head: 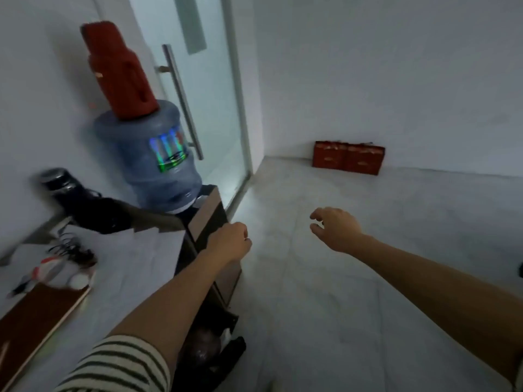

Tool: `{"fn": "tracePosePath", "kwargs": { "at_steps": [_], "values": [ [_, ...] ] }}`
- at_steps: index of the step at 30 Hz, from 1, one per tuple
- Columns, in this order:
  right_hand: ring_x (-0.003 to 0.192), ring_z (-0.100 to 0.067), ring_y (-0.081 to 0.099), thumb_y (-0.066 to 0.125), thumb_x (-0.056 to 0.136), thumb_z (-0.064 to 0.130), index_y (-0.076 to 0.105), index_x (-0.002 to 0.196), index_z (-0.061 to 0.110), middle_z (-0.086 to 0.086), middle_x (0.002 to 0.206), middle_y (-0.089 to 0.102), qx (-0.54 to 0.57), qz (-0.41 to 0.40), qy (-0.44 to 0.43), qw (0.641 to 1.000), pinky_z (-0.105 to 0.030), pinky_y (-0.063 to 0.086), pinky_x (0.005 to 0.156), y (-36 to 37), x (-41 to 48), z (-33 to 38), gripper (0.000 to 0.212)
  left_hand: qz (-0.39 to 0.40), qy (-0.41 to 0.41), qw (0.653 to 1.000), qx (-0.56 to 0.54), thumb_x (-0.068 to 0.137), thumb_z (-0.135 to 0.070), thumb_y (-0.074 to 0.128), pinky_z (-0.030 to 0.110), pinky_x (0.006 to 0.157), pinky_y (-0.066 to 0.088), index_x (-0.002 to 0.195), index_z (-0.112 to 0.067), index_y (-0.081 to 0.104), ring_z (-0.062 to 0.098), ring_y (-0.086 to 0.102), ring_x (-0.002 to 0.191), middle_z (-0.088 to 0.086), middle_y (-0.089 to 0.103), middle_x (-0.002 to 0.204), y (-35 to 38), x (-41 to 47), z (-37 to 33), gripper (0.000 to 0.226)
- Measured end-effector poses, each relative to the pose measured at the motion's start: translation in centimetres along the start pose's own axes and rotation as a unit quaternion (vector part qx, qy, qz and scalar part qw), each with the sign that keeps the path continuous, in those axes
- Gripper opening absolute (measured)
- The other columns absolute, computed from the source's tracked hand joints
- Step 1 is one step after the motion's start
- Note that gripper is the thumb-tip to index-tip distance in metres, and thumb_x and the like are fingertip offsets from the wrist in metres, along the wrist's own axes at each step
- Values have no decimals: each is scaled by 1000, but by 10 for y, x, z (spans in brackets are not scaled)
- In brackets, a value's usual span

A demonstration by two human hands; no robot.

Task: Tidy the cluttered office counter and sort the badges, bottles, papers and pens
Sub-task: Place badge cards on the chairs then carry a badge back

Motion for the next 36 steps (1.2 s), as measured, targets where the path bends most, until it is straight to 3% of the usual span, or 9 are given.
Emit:
{"fn": "tracePosePath", "kwargs": {
  "at_steps": [7, 12, 19, 26, 36],
  "values": [
    [107, -21, 61, 50, 95, 38, 58, 126, 24, 1, 122, 63, 0, -39, 207, 977, -35, 50, 89, -50, -7, -196, 35, 38, 172, 983, 42, 92, -32, 53, 30, 78, 47, 108, -17, 62, 24, 61, 95, 5, 64, 106, 32, 146, -185, 24],
    [105, -20, 62, 50, 95, 40, 57, 127, 26, 2, 121, 64, 10, -78, 355, 932, -34, 52, 84, -81, -37, -305, 35, 84, 302, 947, 75, 92, -31, 52, 32, 75, 49, 108, -18, 61, 21, 60, 90, 3, 64, 103, 50, 219, -328, 22],
    [107, -22, 61, 53, 91, 37, 60, 123, 31, 4, 119, 64, 8, -103, 506, 856, -31, 49, 81, -99, -116, -413, 34, 141, 439, 880, 111, 92, -30, 49, 31, 75, 46, 108, -16, 64, 24, 61, 93, 5, 65, 105, 103, 246, -505, 25],
    [102, -19, 63, 53, 93, 38, 59, 126, 27, 4, 115, 65, 31, -130, 578, 805, -32, 51, 79, -109, -178, -551, 35, 185, 510, 828, 140, 90, -32, 48, 32, 78, 48, 107, -18, 65, 26, 61, 98, 6, 66, 110, 174, 255, -670, 28],
    [115, -25, 57, 53, 92, 36, 47, 137, 28, -1, 128, 58, 42, -156, 624, 765, -37, 49, 89, -162, -202, -730, 46, 222, 535, 799, 163, 93, -35, 47, 34, 85, 50, 119, -19, 59, 25, 59, 104, 7, 63, 119, 222, 277, -851, 33]
  ]
}}
Point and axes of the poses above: each hand's wrist, its own x-axis towards the middle knuckle, its own y-axis out of the palm, z = x × y, the point moved 2 cm from there along x, towards the middle knuckle
